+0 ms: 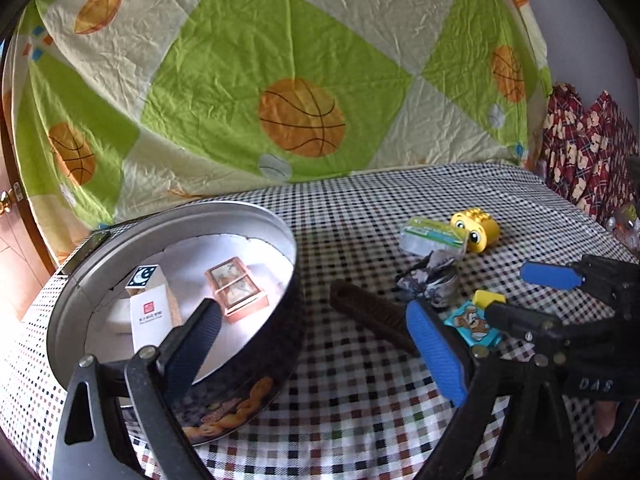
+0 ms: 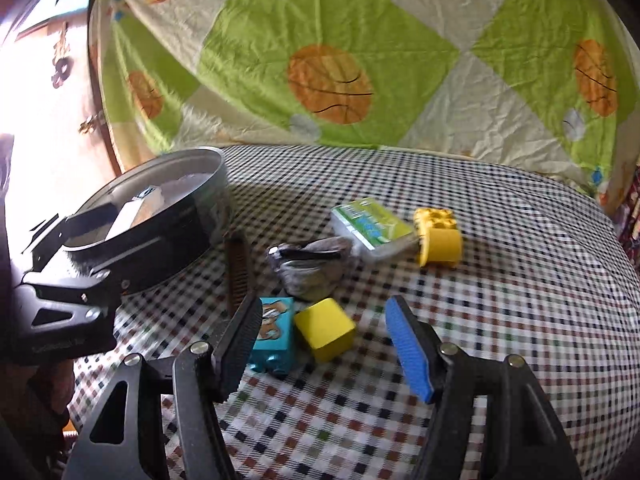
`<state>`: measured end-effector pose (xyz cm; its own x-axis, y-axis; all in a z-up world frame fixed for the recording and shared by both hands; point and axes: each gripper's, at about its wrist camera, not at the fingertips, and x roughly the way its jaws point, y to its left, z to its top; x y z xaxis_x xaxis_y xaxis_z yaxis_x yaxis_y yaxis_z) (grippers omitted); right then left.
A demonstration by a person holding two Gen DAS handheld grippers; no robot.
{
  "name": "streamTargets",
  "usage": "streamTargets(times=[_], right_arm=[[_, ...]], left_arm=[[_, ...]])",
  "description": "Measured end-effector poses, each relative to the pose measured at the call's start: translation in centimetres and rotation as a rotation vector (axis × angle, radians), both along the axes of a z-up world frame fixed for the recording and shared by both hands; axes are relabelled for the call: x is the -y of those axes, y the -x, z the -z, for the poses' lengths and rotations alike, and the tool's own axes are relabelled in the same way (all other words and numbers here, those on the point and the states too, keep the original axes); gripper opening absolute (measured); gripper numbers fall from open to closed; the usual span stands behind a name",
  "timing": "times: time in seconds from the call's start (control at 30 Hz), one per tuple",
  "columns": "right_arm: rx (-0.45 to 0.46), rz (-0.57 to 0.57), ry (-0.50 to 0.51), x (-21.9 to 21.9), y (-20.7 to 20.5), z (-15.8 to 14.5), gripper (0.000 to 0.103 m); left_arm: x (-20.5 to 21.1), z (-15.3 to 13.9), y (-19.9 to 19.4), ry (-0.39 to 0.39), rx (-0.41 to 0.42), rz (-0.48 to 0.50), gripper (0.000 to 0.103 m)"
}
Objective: Organize rigid objects
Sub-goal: 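Move both tools back toward the remaining objects on the cloth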
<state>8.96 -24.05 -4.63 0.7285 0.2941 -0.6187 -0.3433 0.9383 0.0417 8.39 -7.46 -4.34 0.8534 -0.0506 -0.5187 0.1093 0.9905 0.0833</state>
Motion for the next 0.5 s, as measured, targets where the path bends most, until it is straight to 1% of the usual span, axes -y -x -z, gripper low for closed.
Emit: streamTargets(times=[0.1, 0.2, 0.27, 0.3, 0.37, 0.4, 0.5], right_arm=[[-0.001, -0.042, -0.007, -1.0, 0.0, 0.1, 0.066], [-0.013, -0.065, 0.011, -1.8, -0.1, 0.3, 0.066], [-0.023, -0.082, 0.019, -2.3, -0.2, 0.4, 0.063], [-0.034, -0.089, 0.02, -2.4, -0.3, 0.6, 0.059], [-0.063, -0.099, 0.018, -2.5, -0.8, 0.9, 0.055], [-0.074, -0.102, 0.017, -2.6, -0.9, 1.1, 0.052], [-0.078, -0.109, 0.026, -2.8, -1.2, 1.2, 0.05]], left_arm=[[-1.3, 0.3, -0.3, 0.017, -0.015, -0.038, 0.095], [-2.2, 0.7, -0.5, 0.029, -0.024, -0.054, 0.095], [-2.7, 0.9, -0.6, 0.03, -0.026, -0.065, 0.095], [-3.0, 0.9, -0.7, 0.045, -0.031, -0.067, 0.095], [-3.5, 0.9, -0.7, 0.063, -0.029, -0.074, 0.095], [-3.6, 0.9, -0.6, 0.067, -0.026, -0.078, 0.095], [-4.0, 0.8, -0.5, 0.079, -0.021, -0.074, 0.095]])
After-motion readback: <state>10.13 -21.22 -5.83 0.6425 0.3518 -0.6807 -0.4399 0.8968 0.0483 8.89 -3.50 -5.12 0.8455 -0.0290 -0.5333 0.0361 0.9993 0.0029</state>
